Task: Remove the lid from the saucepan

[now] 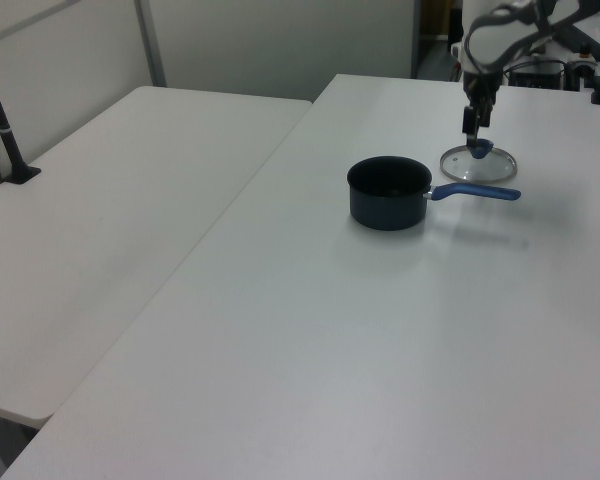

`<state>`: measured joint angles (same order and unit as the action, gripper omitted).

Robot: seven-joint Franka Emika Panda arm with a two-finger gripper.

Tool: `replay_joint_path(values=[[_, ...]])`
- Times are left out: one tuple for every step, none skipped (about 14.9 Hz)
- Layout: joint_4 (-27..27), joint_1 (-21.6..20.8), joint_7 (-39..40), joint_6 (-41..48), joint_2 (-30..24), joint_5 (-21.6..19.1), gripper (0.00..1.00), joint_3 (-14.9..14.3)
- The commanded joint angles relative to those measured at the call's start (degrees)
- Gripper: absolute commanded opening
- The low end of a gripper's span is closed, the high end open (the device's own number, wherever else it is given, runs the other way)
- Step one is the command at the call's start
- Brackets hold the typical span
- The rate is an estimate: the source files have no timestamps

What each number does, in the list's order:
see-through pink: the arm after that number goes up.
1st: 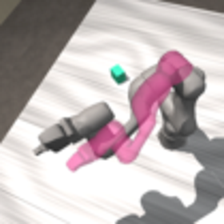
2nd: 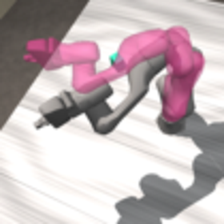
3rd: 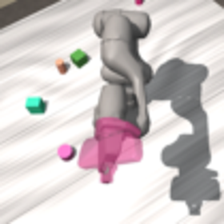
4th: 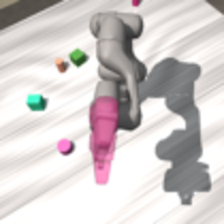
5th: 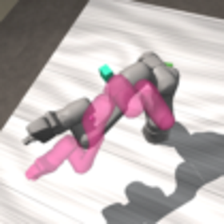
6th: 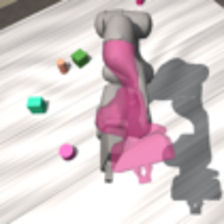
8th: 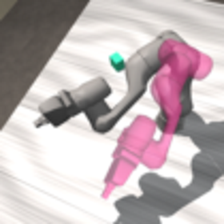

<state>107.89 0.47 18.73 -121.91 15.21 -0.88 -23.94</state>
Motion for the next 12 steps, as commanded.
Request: replay_joint_path(values=[[-0.04,-1.97,-9.56,6.57,-8.33,0.62,1.00,4.41],[-1.52,-1.88,-12.46,9.82,-10.09,0.88,1.00,6.87],[-3.45,-1.79,-14.84,14.63,-10.72,1.06,1.00,9.76],[-5.74,-1.71,-16.61,19.03,-11.16,1.84,1.00,12.75],[-6.45,-1.53,-17.75,20.99,-11.86,2.20,1.00,14.96],[-6.55,-1.35,-18.81,21.62,-12.56,2.29,1.00,17.15],[-6.46,-1.35,-21.26,21.89,-13.44,2.55,1.00,20.22],[-6.46,-1.27,-23.54,22.24,-13.62,3.08,1.00,22.08],[-6.55,-1.18,-25.31,23.29,-13.63,4.21,1.00,24.01],[-6.55,-1.18,-25.24,23.56,-13.63,4.31,1.00,24.29],[-6.55,-1.35,-25.32,23.39,-13.54,4.31,1.00,24.29],[-6.55,-1.27,-25.76,23.47,-13.54,4.40,1.00,24.21]])
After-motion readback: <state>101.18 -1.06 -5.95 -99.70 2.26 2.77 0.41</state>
